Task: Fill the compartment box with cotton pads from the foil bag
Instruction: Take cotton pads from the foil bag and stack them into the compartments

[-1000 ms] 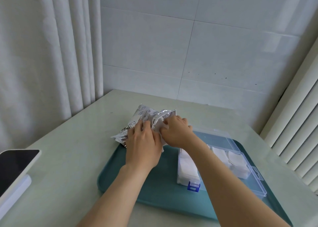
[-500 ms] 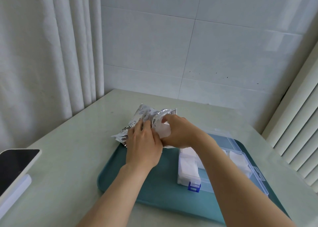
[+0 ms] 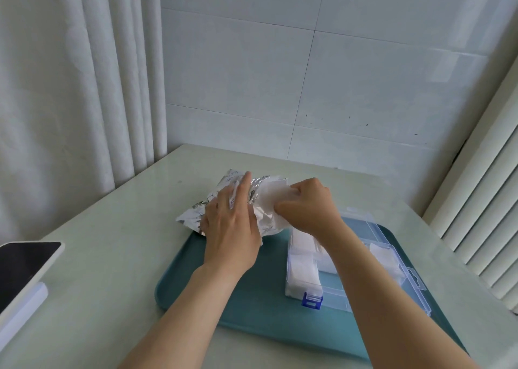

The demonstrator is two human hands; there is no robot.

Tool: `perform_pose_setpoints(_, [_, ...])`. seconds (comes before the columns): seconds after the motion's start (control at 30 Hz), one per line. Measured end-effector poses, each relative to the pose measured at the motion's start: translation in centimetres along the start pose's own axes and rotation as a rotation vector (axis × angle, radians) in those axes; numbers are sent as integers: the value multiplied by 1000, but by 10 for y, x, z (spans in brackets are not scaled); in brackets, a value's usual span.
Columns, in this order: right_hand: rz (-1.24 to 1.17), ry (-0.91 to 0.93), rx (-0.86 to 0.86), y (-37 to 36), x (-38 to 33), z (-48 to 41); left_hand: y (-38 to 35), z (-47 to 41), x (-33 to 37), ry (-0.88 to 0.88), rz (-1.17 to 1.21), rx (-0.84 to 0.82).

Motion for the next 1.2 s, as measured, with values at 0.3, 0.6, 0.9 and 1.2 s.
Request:
perform_pose_setpoints(0.3, [-173, -73, -141, 11, 22, 6, -2, 2, 9, -205, 43, -5])
perform_pose_setpoints(0.6, [-377, 89, -32, 43, 20, 26, 7, 5, 34, -352, 145, 175])
perform_pose_setpoints(0.9, [-600, -11, -51, 71, 39, 42, 9, 29, 76, -274, 414, 12])
perform_pose_setpoints(1.2, [-657, -168, -31, 81, 65, 62, 10, 38, 95, -174, 545, -172])
Point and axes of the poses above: each hand's wrist, its own z-axis away from the middle knuckle, its own y-axis out of the back of the hand, x = y × z, the point moved 3 cm from there along -z, towards the middle knuckle, and after that the axes turned 12 degrees about x, right-handed, at the moved point
